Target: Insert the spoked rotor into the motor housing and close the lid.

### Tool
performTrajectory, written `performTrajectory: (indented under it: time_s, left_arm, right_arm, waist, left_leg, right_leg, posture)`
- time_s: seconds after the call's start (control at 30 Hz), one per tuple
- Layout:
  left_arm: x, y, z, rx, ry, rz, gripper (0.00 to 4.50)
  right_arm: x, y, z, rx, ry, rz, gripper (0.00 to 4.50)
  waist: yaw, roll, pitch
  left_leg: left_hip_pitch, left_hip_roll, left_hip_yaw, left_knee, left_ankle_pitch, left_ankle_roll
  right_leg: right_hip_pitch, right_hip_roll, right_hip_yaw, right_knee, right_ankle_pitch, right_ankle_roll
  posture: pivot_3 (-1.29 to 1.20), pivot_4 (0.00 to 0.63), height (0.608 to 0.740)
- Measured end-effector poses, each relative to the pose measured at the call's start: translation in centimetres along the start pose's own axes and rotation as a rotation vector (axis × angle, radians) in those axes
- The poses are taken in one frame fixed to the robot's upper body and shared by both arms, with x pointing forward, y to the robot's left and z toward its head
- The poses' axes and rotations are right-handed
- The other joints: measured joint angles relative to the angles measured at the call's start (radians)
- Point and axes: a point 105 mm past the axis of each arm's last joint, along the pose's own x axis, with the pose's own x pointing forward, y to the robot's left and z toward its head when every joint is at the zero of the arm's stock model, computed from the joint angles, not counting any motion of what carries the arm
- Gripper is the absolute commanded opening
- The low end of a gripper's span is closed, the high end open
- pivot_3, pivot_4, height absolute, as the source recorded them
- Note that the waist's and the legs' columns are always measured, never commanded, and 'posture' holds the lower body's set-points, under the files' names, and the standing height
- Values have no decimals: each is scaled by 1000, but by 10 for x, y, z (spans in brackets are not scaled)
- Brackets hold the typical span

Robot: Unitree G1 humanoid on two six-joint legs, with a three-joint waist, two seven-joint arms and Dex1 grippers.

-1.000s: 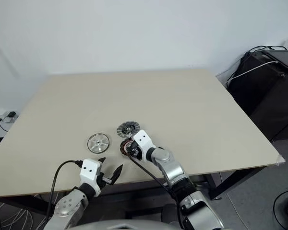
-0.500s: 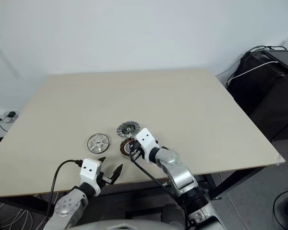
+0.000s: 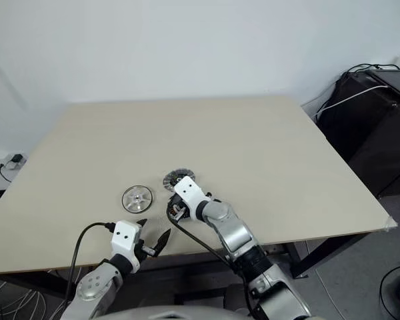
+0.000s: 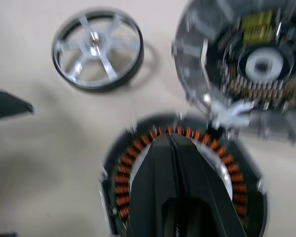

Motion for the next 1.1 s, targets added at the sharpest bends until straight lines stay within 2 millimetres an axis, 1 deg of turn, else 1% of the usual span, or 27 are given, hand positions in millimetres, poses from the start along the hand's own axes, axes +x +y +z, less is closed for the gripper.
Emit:
performTrajectory:
  time_s: [0.07, 0.17, 0.33, 0.5, 0.7, 0.77, 0.83, 0.93, 0.97, 1.0, 1.1]
  left_arm:
    - [0, 0, -1, -1, 2, 1, 4500]
    - [0, 0, -4, -4, 9, 1, 4500]
    - [0, 0, -6, -7, 15, 0, 4500]
    - [1, 0, -5, -8, 13, -2, 4500]
    - [1, 0, -4, -8, 12, -2, 4500]
    - [0, 0, -3, -9, 10, 4, 4500]
    - [1, 1, 0, -28, -9, 25, 4500]
    - [1, 10, 8, -76, -57, 100, 4500]
    - [0, 15, 10, -88, -71, 138, 4500]
    - [-1, 21, 11, -95, -82, 171, 4500]
    - [-6, 35, 11, -102, -89, 248, 4500]
  right_arm:
    - [1, -2, -6, 4, 17, -10, 31]
    - [1, -4, -10, 10, 28, -15, 31]
    - [-1, -11, -13, 12, 25, -32, 31]
    - [-4, -15, -15, 4, 32, -35, 31]
    - [-12, -16, -17, 12, 17, -34, 31]
    - [-16, -12, -15, 43, -15, -14, 31]
    - [-22, -10, -6, 71, -67, 6, 31]
    - [-35, -8, 9, 89, -157, 24, 31]
    - [-40, -10, 10, 91, -173, 23, 31]
    - [-46, -11, 9, 93, -181, 17, 31]
    - [-60, -18, -5, 115, -162, -15, 31]
  waist:
    - [-1, 0, 0]
    - [-2, 0, 0]
    - [-2, 0, 0]
    - [0, 0, 0]
    - [2, 0, 0]
    - [1, 0, 0]
    - [0, 0, 0]
    - [3, 0, 0]
    - [4, 0, 0]
    - [6, -1, 0]
    - [12, -1, 0]
  left_leg:
    - [0, 0, 0, 0, 0, 0]
    - [0, 0, 0, 0, 0, 0]
    - [0, 0, 0, 0, 0, 0]
    - [0, 0, 0, 0, 0, 0]
    - [0, 0, 0, 0, 0, 0]
    - [0, 0, 0, 0, 0, 0]
    - [0, 0, 0, 0, 0, 0]
    - [0, 1, -1, 0, 0, 0]
    - [0, 1, -1, 0, 0, 0]
    - [0, 1, -1, 0, 0, 0]
    - [0, 0, -1, 0, 0, 0]
  right_leg:
    - [0, 0, 0, 0, 0, 0]
    - [0, 0, 0, 0, 0, 0]
    - [0, 0, 0, 0, 0, 0]
    - [0, 0, 0, 0, 0, 1]
    - [0, 0, 0, 0, 0, 1]
    - [0, 0, 0, 0, -1, 1]
    - [0, 0, 0, 0, -2, 3]
    - [0, 0, 0, 0, -2, 4]
    - [0, 0, 0, 0, -2, 4]
    - [1, 0, 0, 0, -2, 4]
    - [1, -1, 0, -1, -3, 4]
  posture:
    - [0, 0, 740]
    - [0, 0, 740]
    - [0, 0, 740]
    - [0, 0, 740]
    - [0, 0, 740]
    - [0, 0, 740]
    - [0, 0, 740]
    - [0, 0, 740]
    - [0, 0, 740]
    - [0, 0, 740]
    - [0, 0, 740]
